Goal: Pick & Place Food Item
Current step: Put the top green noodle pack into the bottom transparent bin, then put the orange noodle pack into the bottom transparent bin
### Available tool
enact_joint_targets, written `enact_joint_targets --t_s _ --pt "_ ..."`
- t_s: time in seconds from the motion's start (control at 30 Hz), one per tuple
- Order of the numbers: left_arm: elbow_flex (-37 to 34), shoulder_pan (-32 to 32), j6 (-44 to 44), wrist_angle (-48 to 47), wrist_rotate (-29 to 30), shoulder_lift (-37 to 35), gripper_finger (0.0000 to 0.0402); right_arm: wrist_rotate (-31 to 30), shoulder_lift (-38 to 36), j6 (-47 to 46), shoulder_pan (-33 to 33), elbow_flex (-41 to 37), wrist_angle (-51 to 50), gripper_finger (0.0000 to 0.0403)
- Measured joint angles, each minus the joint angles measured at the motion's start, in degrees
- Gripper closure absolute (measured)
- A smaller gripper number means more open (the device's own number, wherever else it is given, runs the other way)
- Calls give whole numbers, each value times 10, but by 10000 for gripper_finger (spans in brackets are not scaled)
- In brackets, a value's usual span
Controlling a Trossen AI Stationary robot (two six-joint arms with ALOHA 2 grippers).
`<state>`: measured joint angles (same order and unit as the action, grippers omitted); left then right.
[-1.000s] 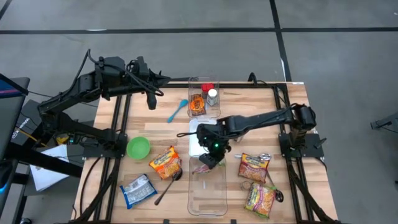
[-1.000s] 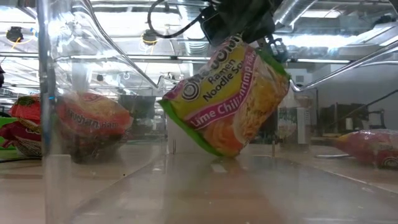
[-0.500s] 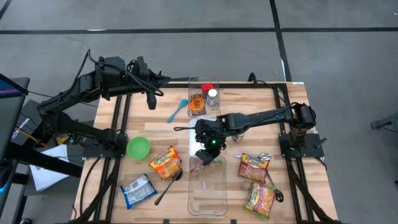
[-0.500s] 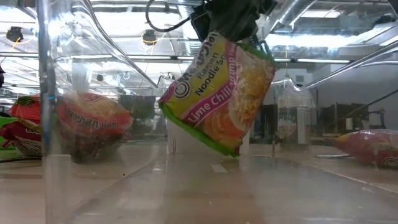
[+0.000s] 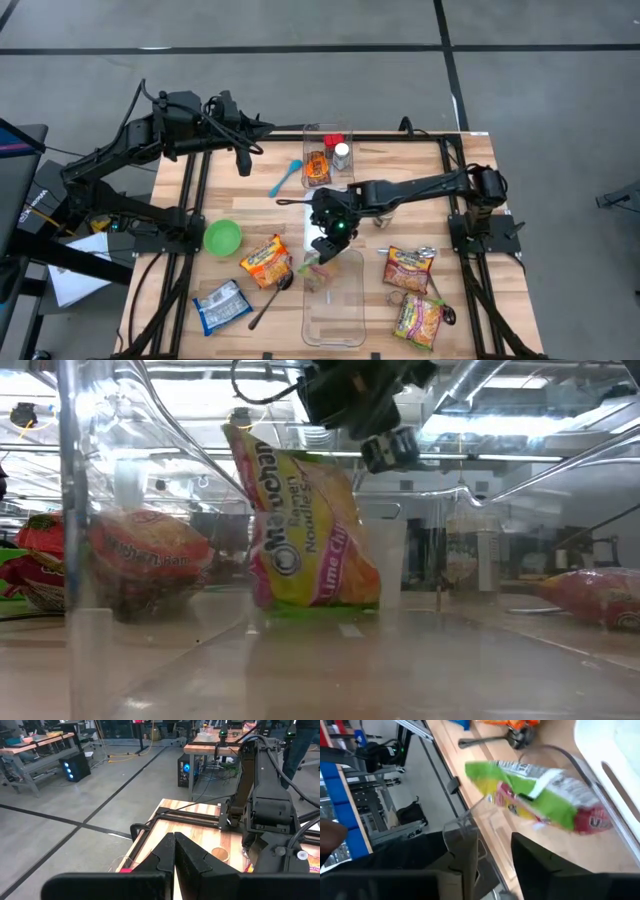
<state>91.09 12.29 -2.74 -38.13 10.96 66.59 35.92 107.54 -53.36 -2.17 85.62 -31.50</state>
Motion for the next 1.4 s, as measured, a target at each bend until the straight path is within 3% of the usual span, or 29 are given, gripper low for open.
enact_joint_targets --t_s 0.3,0.5,0.93,1.13,1.27,1.4 --pt "0 0 0 -1 -2 0 399 -8 -5 -5 5 1 57 285" --pt "0 0 0 -9 -2 0 399 -48 -30 48 -4 14 38 287" --pt "0 -1 12 -133 -43 0 399 -235 -209 116 -12 15 -99 287" --pt "0 -25 46 -150 -69 0 398 -305 -289 109 -12 15 -100 287" --pt "1 -55 46 -150 -74 12 380 -339 -324 109 -12 15 -114 287" --pt "0 -73 46 -116 -119 41 328 -362 -352 114 -3 15 -139 287"
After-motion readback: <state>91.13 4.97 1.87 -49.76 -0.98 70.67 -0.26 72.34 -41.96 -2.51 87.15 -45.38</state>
